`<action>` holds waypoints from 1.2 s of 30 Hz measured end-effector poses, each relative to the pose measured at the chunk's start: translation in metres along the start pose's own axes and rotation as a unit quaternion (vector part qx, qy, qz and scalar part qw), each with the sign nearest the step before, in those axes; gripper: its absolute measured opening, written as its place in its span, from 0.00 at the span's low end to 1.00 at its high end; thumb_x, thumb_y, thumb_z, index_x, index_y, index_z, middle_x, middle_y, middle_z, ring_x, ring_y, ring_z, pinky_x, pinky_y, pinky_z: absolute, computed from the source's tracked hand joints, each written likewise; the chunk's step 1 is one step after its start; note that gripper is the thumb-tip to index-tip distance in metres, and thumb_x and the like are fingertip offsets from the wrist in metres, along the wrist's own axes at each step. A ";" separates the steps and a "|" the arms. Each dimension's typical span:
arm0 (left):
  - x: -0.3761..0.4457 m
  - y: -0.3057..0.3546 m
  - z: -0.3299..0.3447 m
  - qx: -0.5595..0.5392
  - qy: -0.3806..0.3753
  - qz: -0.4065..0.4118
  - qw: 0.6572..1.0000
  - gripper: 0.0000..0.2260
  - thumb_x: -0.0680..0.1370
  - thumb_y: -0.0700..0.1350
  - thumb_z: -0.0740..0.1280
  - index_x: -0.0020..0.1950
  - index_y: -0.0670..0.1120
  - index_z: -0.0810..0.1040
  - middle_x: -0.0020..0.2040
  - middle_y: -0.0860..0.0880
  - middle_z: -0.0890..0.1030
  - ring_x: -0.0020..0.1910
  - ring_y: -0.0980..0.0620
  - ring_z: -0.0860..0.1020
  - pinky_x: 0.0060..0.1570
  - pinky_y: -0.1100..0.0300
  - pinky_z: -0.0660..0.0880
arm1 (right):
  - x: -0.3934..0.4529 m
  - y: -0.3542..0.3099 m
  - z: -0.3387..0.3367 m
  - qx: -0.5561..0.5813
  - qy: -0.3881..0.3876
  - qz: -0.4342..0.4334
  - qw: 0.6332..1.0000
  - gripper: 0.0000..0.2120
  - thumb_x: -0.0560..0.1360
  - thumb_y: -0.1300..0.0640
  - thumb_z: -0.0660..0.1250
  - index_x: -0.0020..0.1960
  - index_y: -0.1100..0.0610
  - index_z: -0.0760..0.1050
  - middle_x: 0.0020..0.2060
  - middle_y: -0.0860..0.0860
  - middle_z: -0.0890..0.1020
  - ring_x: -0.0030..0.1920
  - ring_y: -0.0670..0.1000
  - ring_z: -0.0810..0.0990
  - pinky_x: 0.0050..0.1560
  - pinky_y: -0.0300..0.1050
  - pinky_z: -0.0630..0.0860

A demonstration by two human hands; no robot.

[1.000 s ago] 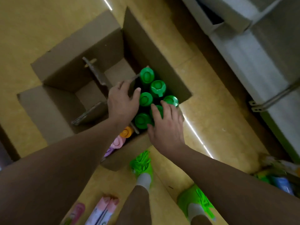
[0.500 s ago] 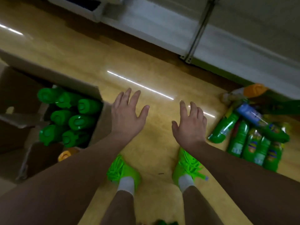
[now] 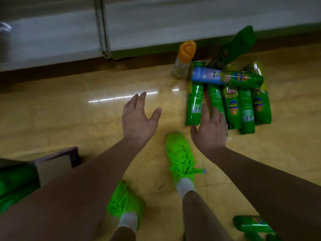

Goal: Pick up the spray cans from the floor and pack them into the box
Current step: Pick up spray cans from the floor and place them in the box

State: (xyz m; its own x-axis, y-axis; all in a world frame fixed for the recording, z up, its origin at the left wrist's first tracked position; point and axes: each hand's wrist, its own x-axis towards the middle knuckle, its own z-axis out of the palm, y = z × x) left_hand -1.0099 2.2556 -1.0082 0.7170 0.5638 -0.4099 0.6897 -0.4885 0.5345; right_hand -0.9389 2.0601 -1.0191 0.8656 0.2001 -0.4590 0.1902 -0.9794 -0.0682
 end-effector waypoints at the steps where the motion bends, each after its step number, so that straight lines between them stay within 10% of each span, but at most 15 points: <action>1: 0.006 0.010 0.010 -0.013 -0.002 -0.003 1.000 0.33 0.77 0.60 0.68 0.78 0.49 0.65 0.77 0.46 0.67 0.76 0.46 0.62 0.74 0.51 0.61 | 0.009 0.009 -0.001 0.004 0.001 0.008 1.000 0.40 0.72 0.47 0.70 0.79 0.54 0.57 0.71 0.62 0.65 0.69 0.65 0.65 0.65 0.62 0.67; 12: 0.104 0.070 0.093 -0.060 0.016 -0.010 0.998 0.39 0.73 0.57 0.74 0.79 0.48 0.61 0.76 0.47 0.67 0.74 0.47 0.66 0.69 0.54 0.64 | 0.132 0.063 0.008 0.022 0.071 0.019 0.997 0.29 0.79 0.44 0.62 0.74 0.58 0.63 0.68 0.62 0.69 0.66 0.64 0.68 0.62 0.61 0.68; 19: 0.167 0.071 0.132 -0.139 0.037 0.007 0.990 0.46 0.65 0.50 0.82 0.78 0.53 0.63 0.73 0.54 0.71 0.71 0.52 0.69 0.69 0.50 0.71 | 0.195 0.089 0.007 -0.067 0.032 0.019 0.997 0.39 0.71 0.51 0.71 0.76 0.60 0.58 0.73 0.65 0.61 0.73 0.67 0.59 0.67 0.64 0.63; 27: 0.188 0.085 0.154 -0.238 0.047 -0.010 0.970 0.32 0.65 0.47 0.82 0.67 0.49 0.74 0.57 0.56 0.80 0.58 0.55 0.78 0.60 0.53 0.78 | 0.223 0.093 0.030 -0.108 0.084 0.053 0.989 0.29 0.69 0.60 0.70 0.69 0.53 0.68 0.70 0.65 0.64 0.70 0.68 0.62 0.66 0.66 0.62; 36: 0.178 0.075 0.145 -0.202 0.050 -0.038 0.977 0.23 0.62 0.49 0.82 0.55 0.49 0.81 0.47 0.56 0.84 0.45 0.59 0.81 0.49 0.56 0.81 | 0.199 0.082 0.023 -0.125 -0.024 0.045 0.991 0.32 0.70 0.52 0.74 0.70 0.57 0.66 0.71 0.62 0.68 0.75 0.67 0.59 0.72 0.69 0.55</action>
State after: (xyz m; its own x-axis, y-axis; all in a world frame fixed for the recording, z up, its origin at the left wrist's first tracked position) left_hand -0.8157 2.2229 -1.1479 0.6377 0.6605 -0.3963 0.6295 -0.1505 0.7623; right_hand -0.7614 2.0188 -1.1367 0.8623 0.1048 -0.4954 0.2272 -0.9544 0.1935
